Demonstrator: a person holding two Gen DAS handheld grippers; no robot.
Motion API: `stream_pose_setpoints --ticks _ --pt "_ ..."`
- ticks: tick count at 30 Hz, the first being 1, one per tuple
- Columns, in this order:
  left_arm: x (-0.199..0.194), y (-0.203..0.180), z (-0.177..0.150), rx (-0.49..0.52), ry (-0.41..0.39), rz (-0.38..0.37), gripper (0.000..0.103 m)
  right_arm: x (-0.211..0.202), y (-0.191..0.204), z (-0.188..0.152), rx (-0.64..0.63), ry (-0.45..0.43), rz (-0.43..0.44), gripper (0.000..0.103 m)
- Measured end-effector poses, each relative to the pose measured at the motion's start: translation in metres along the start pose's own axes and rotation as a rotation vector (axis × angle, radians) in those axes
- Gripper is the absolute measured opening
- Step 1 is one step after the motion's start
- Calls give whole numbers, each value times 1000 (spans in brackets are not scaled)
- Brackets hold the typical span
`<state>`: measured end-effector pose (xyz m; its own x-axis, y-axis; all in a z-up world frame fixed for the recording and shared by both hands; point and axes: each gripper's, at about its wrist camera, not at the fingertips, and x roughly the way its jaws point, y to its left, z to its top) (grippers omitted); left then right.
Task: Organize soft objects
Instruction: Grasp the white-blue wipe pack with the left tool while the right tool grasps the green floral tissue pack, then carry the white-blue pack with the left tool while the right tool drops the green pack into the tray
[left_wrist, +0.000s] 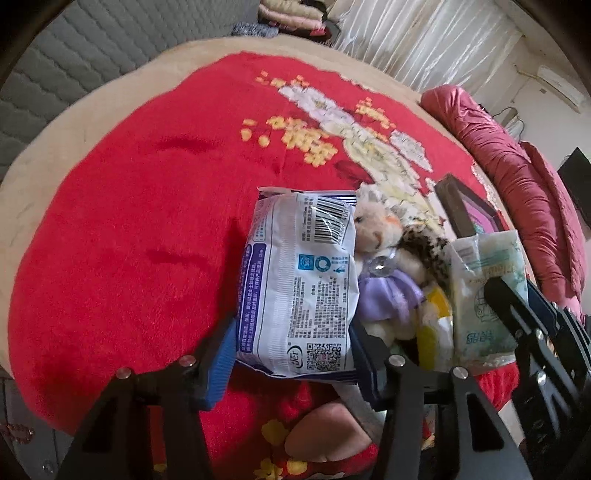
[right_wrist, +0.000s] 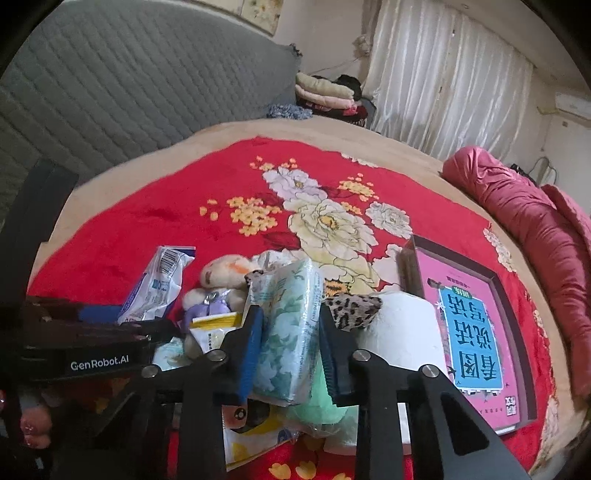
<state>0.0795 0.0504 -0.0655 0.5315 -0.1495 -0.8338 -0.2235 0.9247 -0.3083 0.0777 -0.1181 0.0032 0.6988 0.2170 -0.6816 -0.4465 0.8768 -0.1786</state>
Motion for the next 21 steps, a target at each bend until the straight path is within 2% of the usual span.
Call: stream_pose_setpoints --ticks 5,12,21 --pt "-10 5 -2 -23 -20 -16 55 -12 -20 -1 92 -30 39 27" --pt "-37 -5 -7 -9 -65 -28 55 -31 -37 0 148 -79 56 26" --pt "-68 -73 -12 127 -112 -42 55 -64 -69 2 207 -167 6 26"
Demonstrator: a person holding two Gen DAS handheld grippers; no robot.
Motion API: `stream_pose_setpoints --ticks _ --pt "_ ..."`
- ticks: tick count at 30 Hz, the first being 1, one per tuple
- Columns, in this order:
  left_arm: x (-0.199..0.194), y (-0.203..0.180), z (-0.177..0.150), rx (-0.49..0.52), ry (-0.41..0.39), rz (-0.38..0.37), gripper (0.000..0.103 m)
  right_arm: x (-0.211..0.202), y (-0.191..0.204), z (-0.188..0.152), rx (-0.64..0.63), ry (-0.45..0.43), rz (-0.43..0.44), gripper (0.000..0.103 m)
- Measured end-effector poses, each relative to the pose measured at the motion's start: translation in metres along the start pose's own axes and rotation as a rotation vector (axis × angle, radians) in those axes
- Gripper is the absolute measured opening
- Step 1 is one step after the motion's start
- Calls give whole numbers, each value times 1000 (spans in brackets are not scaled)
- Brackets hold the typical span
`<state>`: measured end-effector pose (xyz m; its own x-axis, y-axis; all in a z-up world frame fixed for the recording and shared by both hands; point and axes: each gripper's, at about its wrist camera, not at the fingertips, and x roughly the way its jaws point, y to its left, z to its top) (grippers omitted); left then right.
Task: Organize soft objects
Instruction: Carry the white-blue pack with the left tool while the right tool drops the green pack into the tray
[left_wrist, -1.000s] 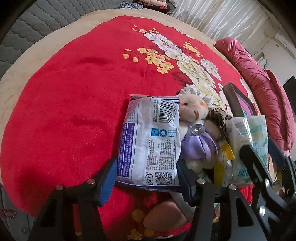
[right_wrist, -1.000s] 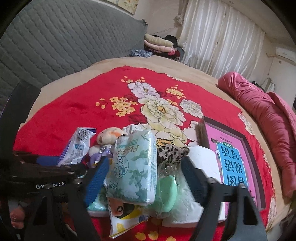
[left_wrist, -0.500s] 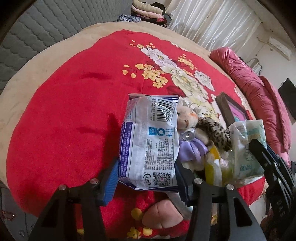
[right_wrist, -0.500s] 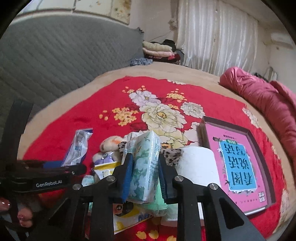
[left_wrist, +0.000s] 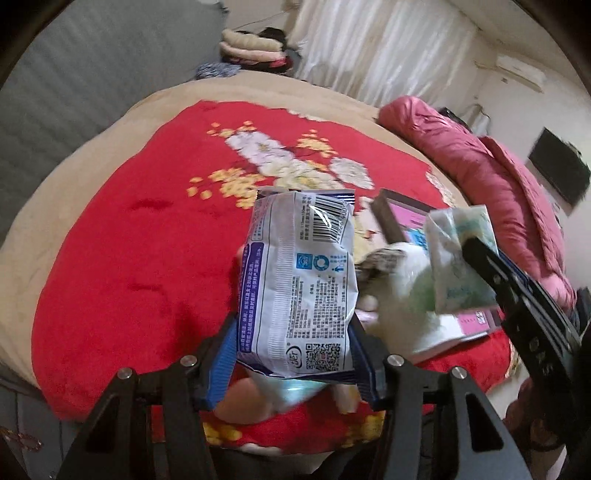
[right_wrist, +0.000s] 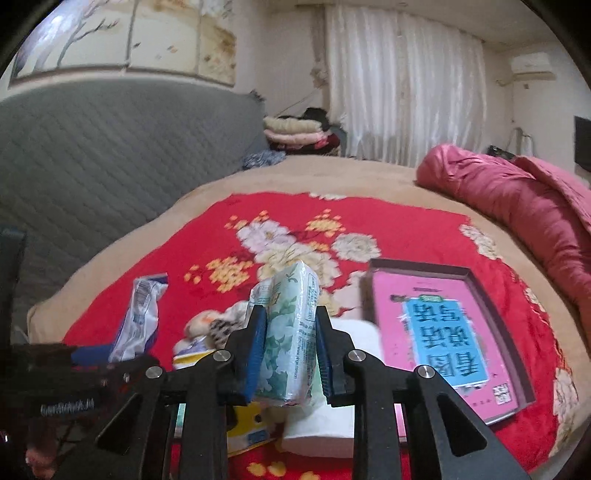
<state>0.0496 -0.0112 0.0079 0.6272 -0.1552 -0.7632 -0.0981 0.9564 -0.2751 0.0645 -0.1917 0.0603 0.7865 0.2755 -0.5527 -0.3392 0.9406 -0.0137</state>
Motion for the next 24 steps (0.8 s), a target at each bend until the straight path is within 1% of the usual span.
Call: stream_pose_setpoints --ticks 7,10,12,14,18,21,24 --pt "-4 -58 5 93 0 -26 55 -23 -52 5 107 -52 -78 26" --pt "-2 -79 7 118 5 -46 55 -30 -80 4 170 -68 -98 26" --pt "0 -90 7 133 5 -46 55 -33 -97 3 214 -72 -94 26" --pt "4 -96 7 138 14 -47 55 -29 -114 2 262 -52 -87 26" --pt "7 -97 5 146 25 -47 55 -26 -138 -3 337 -50 -67 26" --pt "9 -98 5 152 27 -51 55 -26 -146 -2 342 -60 -90 26" --pt "15 -103 6 158 40 -62 55 -29 -161 -3 354 -65 -133 26"
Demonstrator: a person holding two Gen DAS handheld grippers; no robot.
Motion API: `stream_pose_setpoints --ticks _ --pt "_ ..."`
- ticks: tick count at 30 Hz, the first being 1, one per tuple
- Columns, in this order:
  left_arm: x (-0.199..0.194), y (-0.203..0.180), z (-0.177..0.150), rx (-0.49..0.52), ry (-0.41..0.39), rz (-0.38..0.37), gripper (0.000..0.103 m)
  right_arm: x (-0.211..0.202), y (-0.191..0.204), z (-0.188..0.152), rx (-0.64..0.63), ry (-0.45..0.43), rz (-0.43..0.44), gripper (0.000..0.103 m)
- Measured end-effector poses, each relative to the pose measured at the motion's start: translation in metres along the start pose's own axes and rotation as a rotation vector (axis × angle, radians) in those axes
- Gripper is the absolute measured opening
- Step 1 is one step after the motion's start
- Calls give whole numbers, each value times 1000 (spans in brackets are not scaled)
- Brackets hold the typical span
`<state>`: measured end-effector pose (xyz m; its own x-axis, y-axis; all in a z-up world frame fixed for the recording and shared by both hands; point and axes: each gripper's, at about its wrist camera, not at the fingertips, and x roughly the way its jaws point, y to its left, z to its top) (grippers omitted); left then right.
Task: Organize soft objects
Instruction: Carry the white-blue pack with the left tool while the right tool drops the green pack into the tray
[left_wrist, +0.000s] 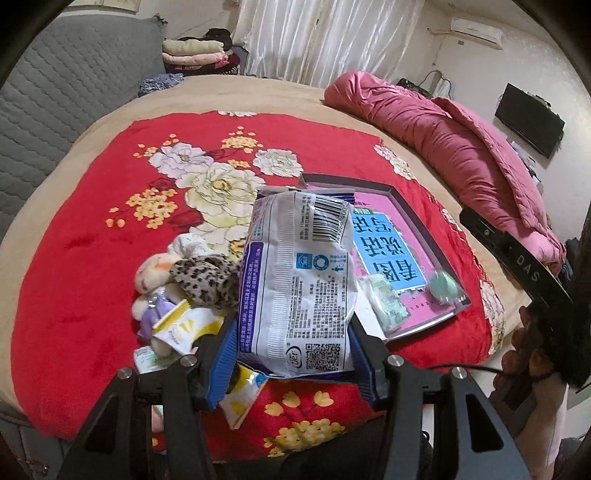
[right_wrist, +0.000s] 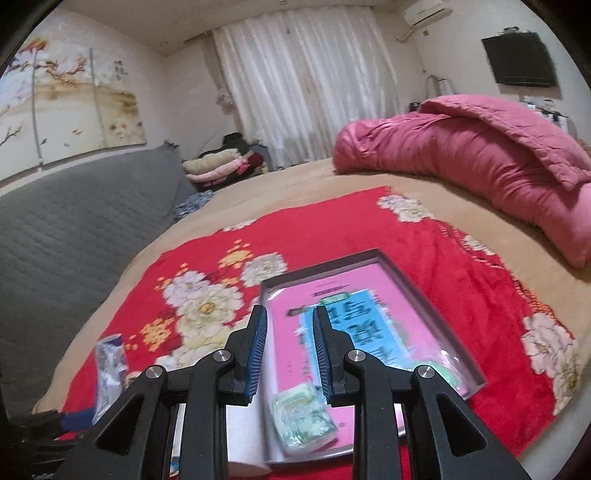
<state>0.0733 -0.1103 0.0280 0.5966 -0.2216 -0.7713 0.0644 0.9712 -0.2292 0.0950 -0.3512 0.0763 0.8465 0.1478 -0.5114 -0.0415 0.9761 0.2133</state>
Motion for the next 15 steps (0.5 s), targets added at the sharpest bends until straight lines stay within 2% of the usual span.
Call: stream_pose_setpoints --ticks 7,11,15 --pt "16 -35 5 74 27 -46 55 10 -46 -6 66 64 -111 26" --pt "30 -66 11 123 56 -84 55 18 -64 -15 42 125 -173 26" --pt "47 -98 16 169 87 -104 55 20 -81 -23 54 140 -202 26"
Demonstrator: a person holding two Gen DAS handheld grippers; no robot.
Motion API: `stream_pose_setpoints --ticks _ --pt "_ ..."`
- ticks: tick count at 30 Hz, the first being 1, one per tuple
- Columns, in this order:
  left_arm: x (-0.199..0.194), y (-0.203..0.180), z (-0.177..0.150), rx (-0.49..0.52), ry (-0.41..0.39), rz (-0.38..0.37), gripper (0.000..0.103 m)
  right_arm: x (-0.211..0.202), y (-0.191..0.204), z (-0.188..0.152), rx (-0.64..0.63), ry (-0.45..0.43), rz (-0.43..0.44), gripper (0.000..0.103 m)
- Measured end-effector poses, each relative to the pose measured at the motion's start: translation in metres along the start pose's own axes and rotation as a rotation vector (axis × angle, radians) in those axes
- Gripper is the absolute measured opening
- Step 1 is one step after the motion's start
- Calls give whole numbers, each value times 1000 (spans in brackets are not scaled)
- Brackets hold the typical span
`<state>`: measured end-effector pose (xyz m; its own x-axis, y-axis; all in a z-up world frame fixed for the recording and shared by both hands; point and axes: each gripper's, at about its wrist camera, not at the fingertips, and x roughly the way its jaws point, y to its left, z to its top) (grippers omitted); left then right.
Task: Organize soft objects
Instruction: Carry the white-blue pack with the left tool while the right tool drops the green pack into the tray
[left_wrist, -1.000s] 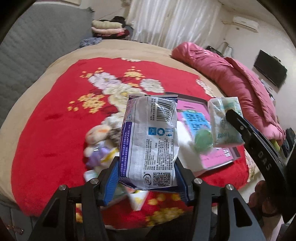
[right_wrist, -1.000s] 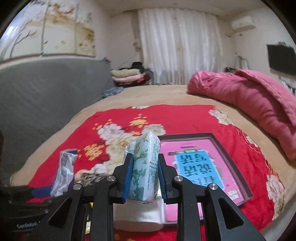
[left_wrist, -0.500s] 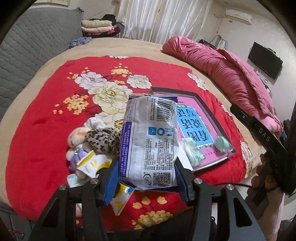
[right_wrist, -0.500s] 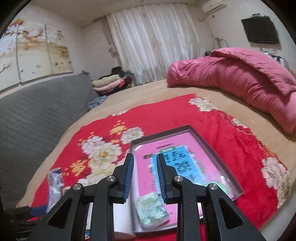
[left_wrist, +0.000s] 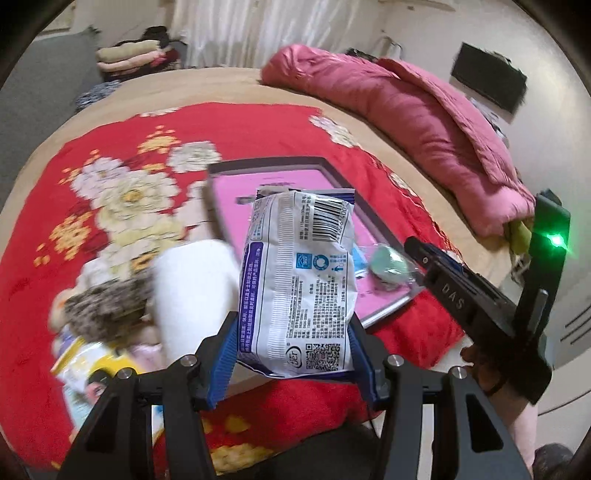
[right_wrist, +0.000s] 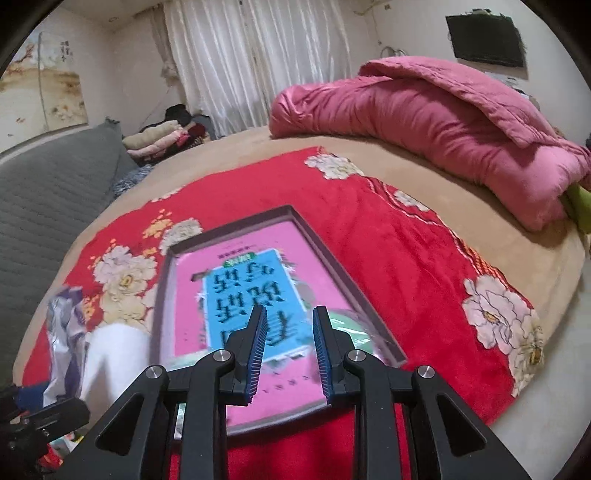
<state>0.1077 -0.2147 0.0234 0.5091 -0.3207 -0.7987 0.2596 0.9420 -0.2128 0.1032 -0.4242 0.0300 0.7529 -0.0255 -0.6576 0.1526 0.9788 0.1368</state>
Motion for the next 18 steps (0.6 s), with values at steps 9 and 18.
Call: stream_pose_setpoints --ticks 9,18 --pt "60 -48 18 37 126 -20 55 4 -46 -6 108 16 -63 26" --pt "104 -62 24 60 205 -16 55 8 -57 -6 98 22 -77 26"
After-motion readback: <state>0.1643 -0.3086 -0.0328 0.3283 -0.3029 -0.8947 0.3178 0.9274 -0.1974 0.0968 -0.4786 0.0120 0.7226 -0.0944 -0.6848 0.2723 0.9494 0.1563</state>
